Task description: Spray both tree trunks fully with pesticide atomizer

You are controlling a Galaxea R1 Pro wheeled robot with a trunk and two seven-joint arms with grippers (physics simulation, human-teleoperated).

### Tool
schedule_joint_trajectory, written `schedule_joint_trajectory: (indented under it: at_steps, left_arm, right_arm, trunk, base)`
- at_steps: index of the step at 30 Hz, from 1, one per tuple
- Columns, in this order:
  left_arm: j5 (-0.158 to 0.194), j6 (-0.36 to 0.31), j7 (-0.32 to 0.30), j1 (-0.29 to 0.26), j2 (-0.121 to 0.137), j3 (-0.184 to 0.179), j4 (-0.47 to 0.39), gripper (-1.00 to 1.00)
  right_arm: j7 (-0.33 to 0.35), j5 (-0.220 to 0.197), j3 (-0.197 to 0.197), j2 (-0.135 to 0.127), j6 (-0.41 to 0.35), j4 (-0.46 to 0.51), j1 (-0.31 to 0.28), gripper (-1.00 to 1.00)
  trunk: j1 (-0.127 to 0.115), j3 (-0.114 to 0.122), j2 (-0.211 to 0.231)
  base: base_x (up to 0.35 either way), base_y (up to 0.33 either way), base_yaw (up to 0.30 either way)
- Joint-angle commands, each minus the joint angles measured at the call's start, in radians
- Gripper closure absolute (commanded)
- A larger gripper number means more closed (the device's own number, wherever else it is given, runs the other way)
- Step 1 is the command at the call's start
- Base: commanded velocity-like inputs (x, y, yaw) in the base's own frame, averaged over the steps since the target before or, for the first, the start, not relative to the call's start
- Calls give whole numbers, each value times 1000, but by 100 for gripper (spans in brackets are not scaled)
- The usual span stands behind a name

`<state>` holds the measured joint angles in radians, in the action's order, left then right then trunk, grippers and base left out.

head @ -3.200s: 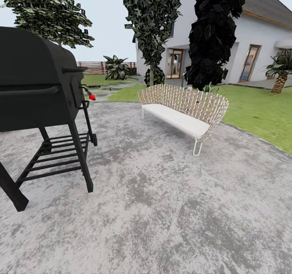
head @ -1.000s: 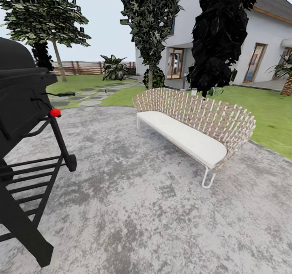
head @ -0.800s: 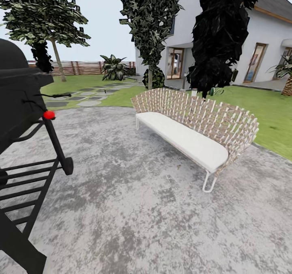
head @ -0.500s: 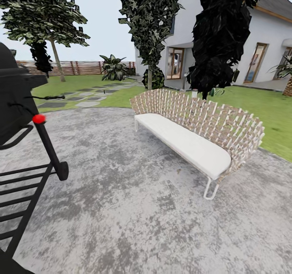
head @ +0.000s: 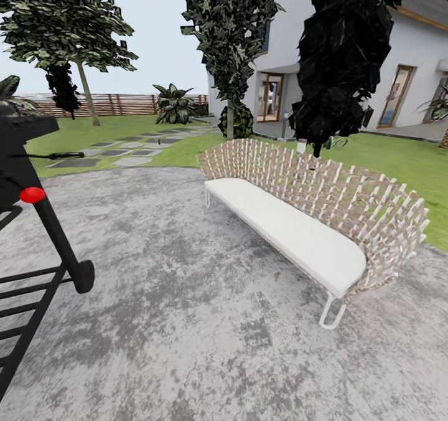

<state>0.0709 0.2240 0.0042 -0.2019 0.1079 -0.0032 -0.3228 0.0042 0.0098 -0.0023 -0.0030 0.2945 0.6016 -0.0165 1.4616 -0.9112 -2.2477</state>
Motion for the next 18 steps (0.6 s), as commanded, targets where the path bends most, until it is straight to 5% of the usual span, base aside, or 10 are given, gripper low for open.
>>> schedule_joint_trajectory:
  at_steps: [1,18]
  left_arm:
    - [7,3,0,-1,0,-1,1,-100]
    - [14,6,7,-1,1,-1,1,-100]
  right_arm:
    - [0,1,0,0,3,-1,0,-100]
    - [0,1,3,0,31,0,0,-100]
  trunk:
    - [0,-1,0]
    - [0,-1,0]
  base:
    - [339,-81,100]
    - [339,-82,241]
